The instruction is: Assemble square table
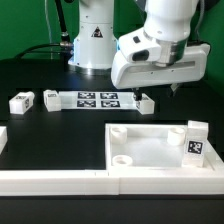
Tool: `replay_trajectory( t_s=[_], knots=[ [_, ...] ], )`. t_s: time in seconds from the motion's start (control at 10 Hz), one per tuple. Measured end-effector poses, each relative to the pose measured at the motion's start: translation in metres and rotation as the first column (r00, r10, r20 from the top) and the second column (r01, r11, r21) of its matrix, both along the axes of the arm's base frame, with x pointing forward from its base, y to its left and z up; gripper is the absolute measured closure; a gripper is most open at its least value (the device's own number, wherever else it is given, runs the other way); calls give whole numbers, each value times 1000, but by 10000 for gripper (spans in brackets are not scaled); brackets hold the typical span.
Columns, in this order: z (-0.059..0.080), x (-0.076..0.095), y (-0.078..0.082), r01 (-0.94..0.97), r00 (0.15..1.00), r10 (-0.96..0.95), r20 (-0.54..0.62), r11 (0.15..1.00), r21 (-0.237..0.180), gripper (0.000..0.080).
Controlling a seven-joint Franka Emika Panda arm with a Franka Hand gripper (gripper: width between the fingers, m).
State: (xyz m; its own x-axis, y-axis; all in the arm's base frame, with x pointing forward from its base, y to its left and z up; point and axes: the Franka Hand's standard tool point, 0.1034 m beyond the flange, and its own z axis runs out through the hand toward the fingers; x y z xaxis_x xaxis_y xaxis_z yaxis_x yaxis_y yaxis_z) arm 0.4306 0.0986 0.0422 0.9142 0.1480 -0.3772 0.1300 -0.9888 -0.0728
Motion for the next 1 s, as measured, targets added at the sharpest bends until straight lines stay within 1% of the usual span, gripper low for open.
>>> replay_trajectory(
  t_s=[0.1,0.2,0.3,0.4,0.5,0.6,0.7,0.9,1.0],
  knots=[
    [-2,-3,0,8,997,-9,-75,1000,-11,150],
    [-11,-3,0,25,992,-28,-127,999,-30,150],
    [-16,-10,-2,25,973,-38,-229,998,-62,150],
    [-22,-11,-6,13,959,-34,-282,997,-76,150],
    [-27,-18,-11,16,931,-47,-362,996,-87,150],
    [-26,-17,-11,14,906,-52,-419,996,-92,150],
    [-29,-11,-11,15,915,-51,-399,996,-91,150],
    [-29,-12,-11,18,914,-54,-402,996,-93,150],
    [-32,-21,-7,23,909,-64,-412,994,-103,150]
  ],
)
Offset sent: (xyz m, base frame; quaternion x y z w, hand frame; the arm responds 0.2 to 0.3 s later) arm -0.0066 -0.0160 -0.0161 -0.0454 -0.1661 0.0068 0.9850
